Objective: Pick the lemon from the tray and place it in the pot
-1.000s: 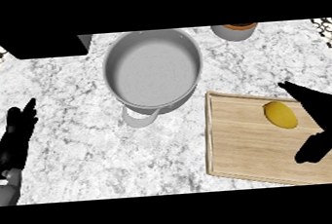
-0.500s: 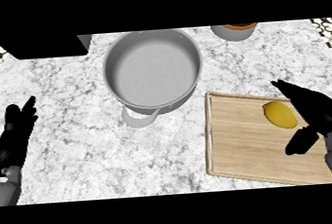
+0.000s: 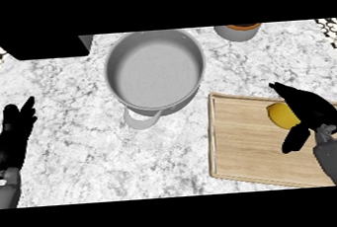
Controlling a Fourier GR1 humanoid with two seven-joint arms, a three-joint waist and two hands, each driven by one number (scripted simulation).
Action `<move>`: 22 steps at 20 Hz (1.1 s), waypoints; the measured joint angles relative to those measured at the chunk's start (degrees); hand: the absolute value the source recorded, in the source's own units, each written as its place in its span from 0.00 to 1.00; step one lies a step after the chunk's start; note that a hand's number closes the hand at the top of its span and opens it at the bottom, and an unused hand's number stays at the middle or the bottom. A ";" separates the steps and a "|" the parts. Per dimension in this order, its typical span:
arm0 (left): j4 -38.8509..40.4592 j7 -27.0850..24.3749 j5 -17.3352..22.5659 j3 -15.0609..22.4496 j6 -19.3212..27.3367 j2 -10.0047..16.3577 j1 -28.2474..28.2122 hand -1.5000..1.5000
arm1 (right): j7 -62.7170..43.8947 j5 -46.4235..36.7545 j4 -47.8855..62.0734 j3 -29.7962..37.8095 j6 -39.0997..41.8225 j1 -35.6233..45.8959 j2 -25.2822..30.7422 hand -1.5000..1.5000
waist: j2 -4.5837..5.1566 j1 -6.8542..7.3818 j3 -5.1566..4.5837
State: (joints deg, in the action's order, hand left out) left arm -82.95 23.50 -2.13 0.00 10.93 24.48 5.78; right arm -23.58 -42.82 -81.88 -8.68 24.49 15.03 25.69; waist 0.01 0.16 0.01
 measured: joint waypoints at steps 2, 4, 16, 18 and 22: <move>-1.67 0.74 -1.09 -0.05 -0.07 -0.73 -0.96 0.50 | 1.77 -0.38 1.03 0.98 0.07 -0.42 -0.03 0.00 | -0.01 0.01 0.00; -1.75 0.72 -1.43 -0.98 -0.86 -1.22 -0.80 0.50 | 2.77 -1.26 2.92 1.77 -0.28 -0.07 -0.79 0.00 | -0.02 -0.01 -0.01; -1.14 -0.09 -4.68 -4.22 -3.94 -3.95 -0.47 0.50 | 7.13 -5.31 9.62 4.43 -0.97 1.96 -4.24 1.00 | -0.06 -0.04 -0.11; -0.88 -1.25 -4.68 -4.79 -4.51 -4.40 -1.30 0.50 | 9.15 -5.67 9.59 4.85 -1.78 1.58 -3.97 1.00 | -0.12 -0.04 -0.17; 0.22 -2.31 -5.19 -5.49 -4.97 -4.84 -1.30 0.50 | 13.82 -8.73 13.20 4.64 -6.44 3.32 -3.32 1.00 | -0.21 0.05 -0.32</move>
State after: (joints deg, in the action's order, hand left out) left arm -82.72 21.18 -7.32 -5.48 5.96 19.64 4.48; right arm -9.75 -51.54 -68.68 -4.04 18.05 18.35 22.37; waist -0.20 0.21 -0.31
